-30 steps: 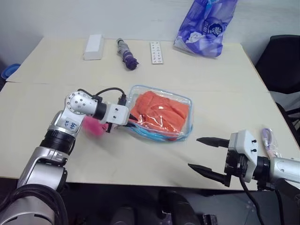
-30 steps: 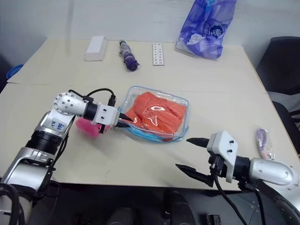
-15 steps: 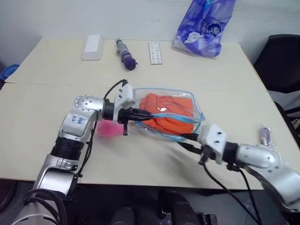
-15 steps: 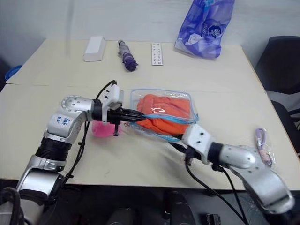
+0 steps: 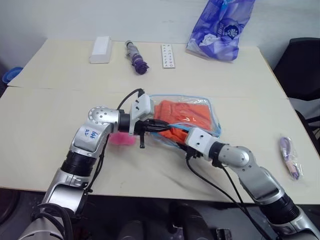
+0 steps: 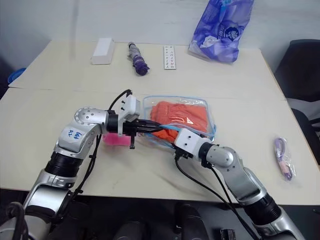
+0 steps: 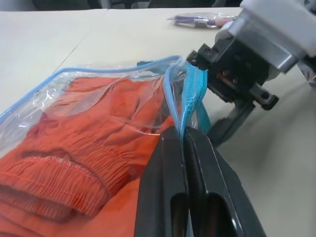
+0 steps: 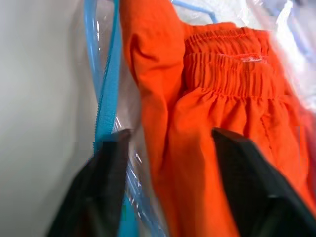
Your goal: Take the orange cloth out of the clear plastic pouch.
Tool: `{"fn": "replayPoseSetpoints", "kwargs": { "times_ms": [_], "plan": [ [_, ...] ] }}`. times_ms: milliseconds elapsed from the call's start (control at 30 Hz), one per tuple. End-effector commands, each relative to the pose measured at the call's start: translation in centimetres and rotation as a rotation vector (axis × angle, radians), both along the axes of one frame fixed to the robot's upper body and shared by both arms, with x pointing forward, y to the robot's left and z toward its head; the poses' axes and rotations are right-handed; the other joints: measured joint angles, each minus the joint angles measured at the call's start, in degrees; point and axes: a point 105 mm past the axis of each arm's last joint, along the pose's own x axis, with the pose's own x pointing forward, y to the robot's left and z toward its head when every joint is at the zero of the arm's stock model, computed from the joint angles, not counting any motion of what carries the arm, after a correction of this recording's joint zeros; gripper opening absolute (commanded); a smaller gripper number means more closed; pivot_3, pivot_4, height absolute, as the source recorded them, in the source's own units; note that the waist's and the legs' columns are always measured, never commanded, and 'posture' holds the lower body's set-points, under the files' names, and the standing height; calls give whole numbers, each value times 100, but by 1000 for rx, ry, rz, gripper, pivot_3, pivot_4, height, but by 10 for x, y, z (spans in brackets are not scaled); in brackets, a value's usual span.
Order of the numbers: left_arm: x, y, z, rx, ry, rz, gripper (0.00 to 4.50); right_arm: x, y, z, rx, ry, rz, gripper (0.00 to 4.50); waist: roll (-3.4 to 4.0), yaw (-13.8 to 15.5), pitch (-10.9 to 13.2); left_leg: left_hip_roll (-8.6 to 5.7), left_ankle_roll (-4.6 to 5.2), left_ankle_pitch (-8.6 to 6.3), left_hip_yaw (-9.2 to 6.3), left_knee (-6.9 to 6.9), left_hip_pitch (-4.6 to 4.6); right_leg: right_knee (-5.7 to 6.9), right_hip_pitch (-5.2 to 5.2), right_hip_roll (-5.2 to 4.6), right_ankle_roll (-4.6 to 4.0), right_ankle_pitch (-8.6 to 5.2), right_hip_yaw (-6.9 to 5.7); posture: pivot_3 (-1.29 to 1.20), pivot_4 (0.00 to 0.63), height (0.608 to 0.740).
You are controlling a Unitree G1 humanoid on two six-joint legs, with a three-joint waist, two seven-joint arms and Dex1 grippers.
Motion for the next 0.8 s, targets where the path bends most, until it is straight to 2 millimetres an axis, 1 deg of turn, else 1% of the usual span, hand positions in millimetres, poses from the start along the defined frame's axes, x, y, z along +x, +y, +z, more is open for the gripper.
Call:
{"fn": "replayPoseSetpoints", "kwargs": {
  "times_ms": [33, 133, 300, 367, 467, 567, 633, 700, 800],
  "plan": [
    [-5, -7, 8, -11, -47, -32, 0, 2, 3, 5, -6, -33, 5, 2945, 0, -7, 0, 0, 0, 0, 0, 0, -1, 1, 0, 0, 0, 0, 1, 0, 150, 740],
    [-6, -9, 10, -19, -49, -39, 0, 10, 0, -3, -50, -39, -24, 2945, 0, -16, 0, 1, 0, 0, 0, 0, -1, 2, 0, 1, 0, 0, 1, 0, 150, 740],
    [-8, -13, 12, -33, -51, -46, 0, 30, -11, -21, -172, -62, -80, 2945, 0, -56, 0, 2, 0, 0, -2, -1, -1, 3, 2, 0, 0, 0, 4, 0, 150, 740],
    [-8, -14, 12, -37, -50, -46, 0, 34, -14, -27, -187, -51, -92, 2945, 0, -84, 0, 2, 0, 0, -2, -1, 0, 3, 4, 0, 0, 0, 5, 0, 150, 740],
    [-9, -14, 10, -40, -48, -43, 0, 35, -14, -32, -174, -29, -79, 2316, 1, -101, -1, 2, 0, 0, -5, 0, 2, 2, 11, -2, 0, 0, 3, 0, 150, 740],
    [-8, -14, 8, -43, -46, -31, 0, 32, -11, -29, -147, -23, -59, 1377, 1, -102, -1, 3, 0, 0, -17, 0, 3, 3, 11, -3, 0, 0, 3, 0, 150, 740],
    [-4, -15, 9, -55, -47, -8, 0, 29, -12, -25, -148, -35, -45, 590, 1, -99, -1, 3, 0, 0, -32, 0, 3, 3, 11, -3, 0, 0, 3, 0, 150, 740],
    [0, -16, 9, -64, -52, 12, 0, 26, -12, -22, -157, -48, -28, 27, 1, -93, -1, 1, 0, 0, -52, 1, 2, 2, 11, -5, 0, 0, 1, 0, 150, 740],
    [4, -17, 10, -69, -59, 36, 0, 20, -13, -18, -167, -60, 2, 27, 1, -87, -1, 1, 0, 0, -59, 2, 1, 1, 11, -7, 0, 0, -3, 0, 150, 740]
  ]
}}
